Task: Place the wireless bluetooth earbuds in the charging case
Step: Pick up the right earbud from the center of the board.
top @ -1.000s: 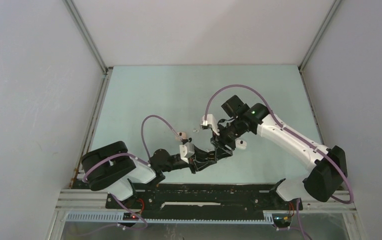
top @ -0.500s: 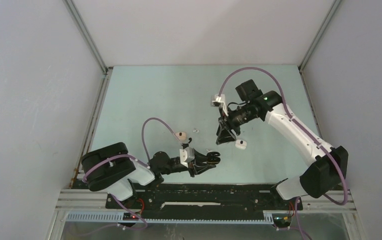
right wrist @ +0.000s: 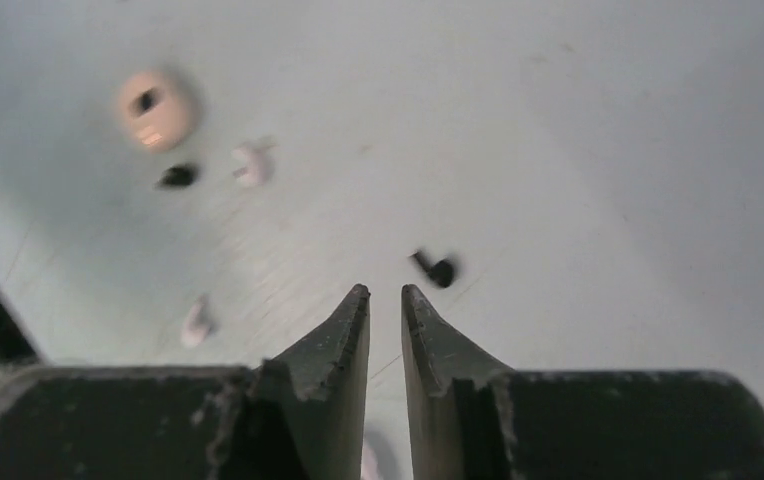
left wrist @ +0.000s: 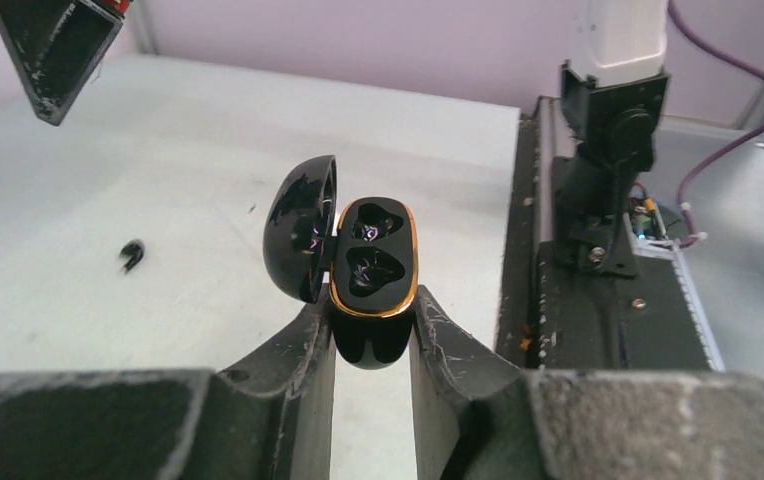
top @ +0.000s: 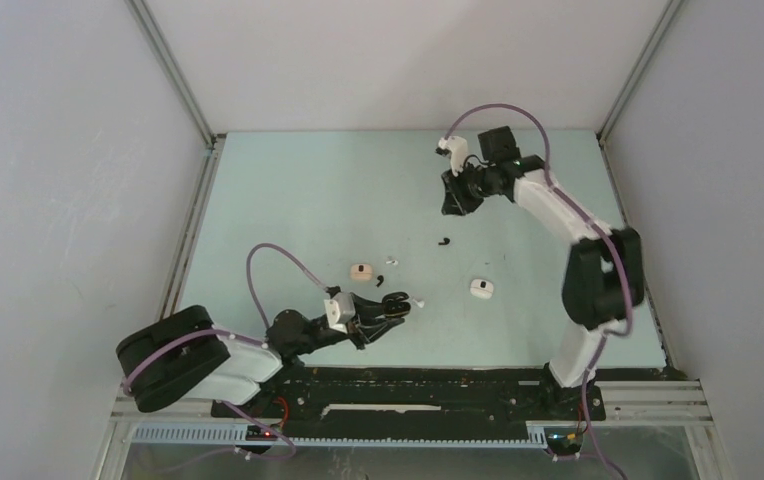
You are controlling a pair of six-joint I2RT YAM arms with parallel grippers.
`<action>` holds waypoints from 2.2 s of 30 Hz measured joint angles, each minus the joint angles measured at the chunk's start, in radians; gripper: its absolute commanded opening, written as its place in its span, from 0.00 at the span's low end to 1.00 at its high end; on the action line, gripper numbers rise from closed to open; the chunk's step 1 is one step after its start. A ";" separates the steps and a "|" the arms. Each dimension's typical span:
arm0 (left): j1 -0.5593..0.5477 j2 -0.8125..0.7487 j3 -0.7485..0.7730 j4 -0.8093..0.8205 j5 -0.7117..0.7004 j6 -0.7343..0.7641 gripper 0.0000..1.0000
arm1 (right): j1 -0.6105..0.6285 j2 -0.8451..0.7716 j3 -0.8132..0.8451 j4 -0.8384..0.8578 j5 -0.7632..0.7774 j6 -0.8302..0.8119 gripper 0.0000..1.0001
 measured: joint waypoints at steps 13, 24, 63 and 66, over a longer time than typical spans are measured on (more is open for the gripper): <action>0.066 0.087 -0.016 0.032 0.021 -0.053 0.00 | 0.036 0.360 0.167 -0.055 0.349 0.278 0.41; 0.066 0.118 0.005 0.032 0.053 -0.068 0.00 | 0.068 0.470 0.265 -0.079 0.435 0.336 0.38; 0.066 0.133 0.016 0.033 0.061 -0.093 0.00 | 0.120 0.414 0.142 -0.093 0.516 0.258 0.00; 0.066 0.142 0.016 0.033 0.060 -0.093 0.00 | 0.120 0.348 0.091 -0.085 0.517 0.249 0.00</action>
